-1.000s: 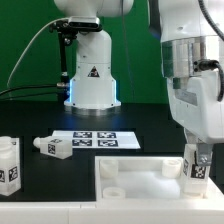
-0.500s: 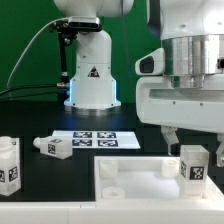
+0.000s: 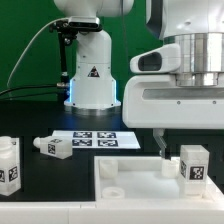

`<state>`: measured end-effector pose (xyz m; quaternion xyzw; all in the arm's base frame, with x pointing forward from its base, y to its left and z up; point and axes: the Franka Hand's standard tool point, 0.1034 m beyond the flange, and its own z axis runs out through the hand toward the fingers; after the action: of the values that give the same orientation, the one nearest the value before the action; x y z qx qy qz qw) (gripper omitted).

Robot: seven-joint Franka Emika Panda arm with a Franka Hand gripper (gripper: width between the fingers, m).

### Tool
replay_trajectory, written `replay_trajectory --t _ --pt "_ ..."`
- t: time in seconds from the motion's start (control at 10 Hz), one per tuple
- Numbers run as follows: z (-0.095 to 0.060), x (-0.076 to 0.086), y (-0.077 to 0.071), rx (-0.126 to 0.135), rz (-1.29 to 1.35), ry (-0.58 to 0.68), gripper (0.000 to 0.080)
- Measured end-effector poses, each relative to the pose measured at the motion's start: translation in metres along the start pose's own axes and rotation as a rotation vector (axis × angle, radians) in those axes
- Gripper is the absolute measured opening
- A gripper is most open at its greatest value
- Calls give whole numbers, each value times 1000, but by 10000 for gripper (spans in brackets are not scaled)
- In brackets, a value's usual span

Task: Assemble square table

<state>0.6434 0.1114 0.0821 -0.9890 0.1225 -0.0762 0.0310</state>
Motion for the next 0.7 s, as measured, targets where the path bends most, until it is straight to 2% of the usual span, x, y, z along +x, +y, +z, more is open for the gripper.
replay_trajectory --t 0.2,0.3,0.4,0.5,0.6,0.7 --pt "1 -1 1 0 60 -2 647" --pt "1 -1 1 0 69 -2 544" --pt "1 -1 1 1 134 -3 544" --pt "1 -1 1 0 205 -3 344" --pt "1 -1 2 -2 265 -4 285" --pt "1 -2 3 -9 416 -4 285"
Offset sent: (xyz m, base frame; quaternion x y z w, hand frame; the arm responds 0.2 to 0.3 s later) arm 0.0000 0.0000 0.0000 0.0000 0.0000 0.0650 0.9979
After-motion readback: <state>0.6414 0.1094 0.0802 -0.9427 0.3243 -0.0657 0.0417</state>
